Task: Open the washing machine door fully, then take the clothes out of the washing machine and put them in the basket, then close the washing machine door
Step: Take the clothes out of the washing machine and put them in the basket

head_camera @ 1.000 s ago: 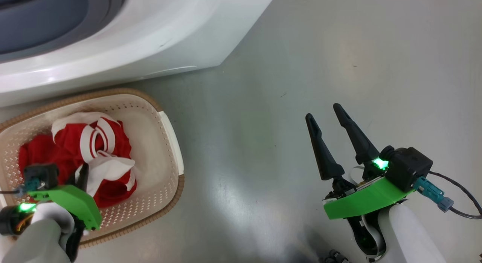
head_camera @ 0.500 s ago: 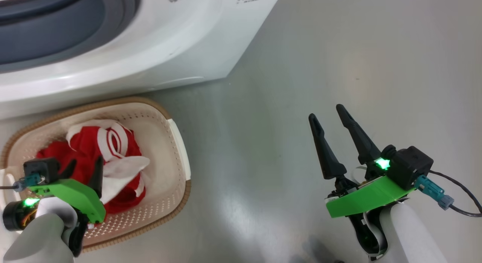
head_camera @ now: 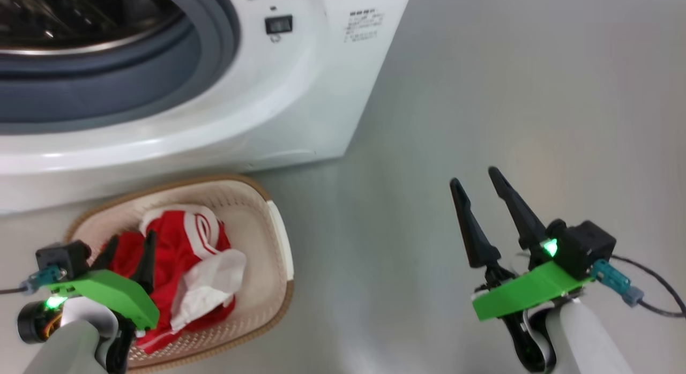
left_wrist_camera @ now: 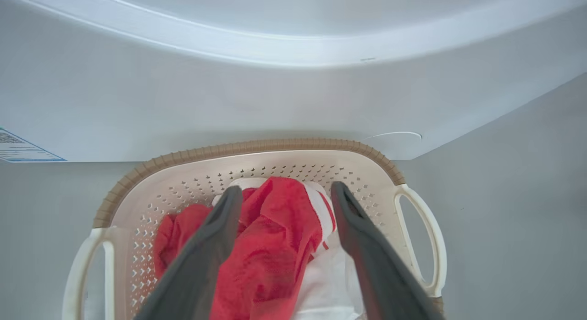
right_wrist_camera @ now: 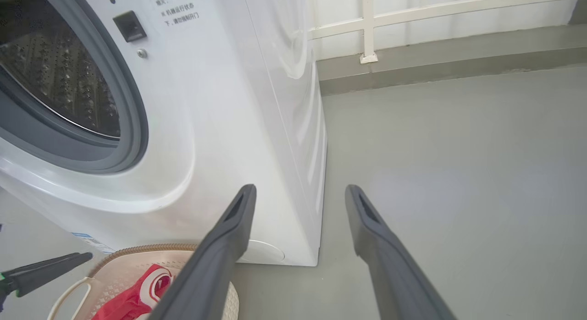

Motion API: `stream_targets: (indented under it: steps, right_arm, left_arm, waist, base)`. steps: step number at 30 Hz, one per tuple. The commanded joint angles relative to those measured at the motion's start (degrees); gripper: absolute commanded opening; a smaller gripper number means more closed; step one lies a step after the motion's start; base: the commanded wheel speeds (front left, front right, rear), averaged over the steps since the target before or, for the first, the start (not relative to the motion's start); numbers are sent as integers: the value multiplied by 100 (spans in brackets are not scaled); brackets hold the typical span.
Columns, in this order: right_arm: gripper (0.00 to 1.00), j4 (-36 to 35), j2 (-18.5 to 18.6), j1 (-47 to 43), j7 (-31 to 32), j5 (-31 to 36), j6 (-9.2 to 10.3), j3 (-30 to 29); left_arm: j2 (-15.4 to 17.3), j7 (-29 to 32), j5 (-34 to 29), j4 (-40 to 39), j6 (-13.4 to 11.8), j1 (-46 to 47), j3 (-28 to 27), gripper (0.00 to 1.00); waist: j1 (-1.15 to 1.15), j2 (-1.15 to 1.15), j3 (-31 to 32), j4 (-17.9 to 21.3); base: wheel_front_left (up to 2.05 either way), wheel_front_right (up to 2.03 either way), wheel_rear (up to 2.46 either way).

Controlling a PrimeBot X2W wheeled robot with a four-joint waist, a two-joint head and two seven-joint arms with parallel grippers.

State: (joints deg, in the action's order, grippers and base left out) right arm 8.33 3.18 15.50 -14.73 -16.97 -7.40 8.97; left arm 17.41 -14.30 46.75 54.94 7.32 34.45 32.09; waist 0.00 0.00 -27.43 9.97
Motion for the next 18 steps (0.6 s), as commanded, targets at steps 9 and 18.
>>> stream_targets:
  steps: [9,18]
  right_arm:
    - [100,52,-7,-520,-27,131,-9,-80]
    - [100,75,199,-848,-27,14,-9,-161]
  left_arm:
    - [-58,-70,-854,-671,16,-725,-1187,100]
    - [-316,-70,-1672,-1650,16,-1339,-1990,100]
  waist:
    - [0,0,1150,-409]
    - [0,0,1675,-572]
  base:
    - [0,0,0]
    - [0,0,0]
